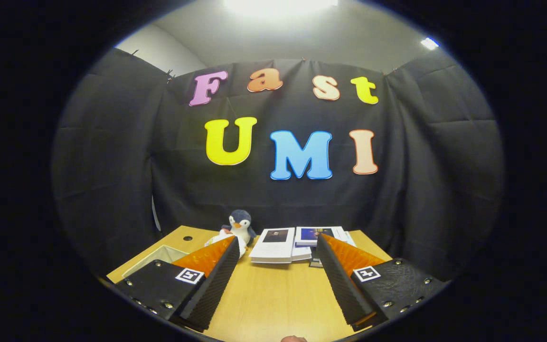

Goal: Open the storage box then place both shoes into the box .Put the left shoe in first, then the right shoe, with the right side of both shoes facing outward in a uniform manner.

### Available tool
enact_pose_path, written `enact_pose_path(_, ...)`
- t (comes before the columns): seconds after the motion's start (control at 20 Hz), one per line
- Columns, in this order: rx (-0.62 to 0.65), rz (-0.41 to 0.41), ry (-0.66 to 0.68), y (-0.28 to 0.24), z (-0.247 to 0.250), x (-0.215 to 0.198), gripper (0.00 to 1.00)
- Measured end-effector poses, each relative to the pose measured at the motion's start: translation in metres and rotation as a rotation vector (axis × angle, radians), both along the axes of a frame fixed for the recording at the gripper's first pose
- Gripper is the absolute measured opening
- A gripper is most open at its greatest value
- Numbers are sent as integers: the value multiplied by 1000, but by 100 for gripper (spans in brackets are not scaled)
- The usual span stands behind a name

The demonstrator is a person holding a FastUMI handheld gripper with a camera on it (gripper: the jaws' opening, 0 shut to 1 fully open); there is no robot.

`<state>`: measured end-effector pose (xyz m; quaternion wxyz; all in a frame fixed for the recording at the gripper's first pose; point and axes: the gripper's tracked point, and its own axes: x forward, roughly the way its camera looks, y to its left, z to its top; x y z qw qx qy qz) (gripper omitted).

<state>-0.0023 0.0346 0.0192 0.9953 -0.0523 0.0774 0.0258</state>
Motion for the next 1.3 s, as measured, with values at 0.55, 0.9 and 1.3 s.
enact_pose_path(0.55, -3, -35, -78, -43, 40, -19, 99)
enact_pose_path(0.9, 33, -20, -84, -40, 39, -12, 99)
enact_pose_path(1.3, 36, -25, -97, -42, 43, 0, 99)
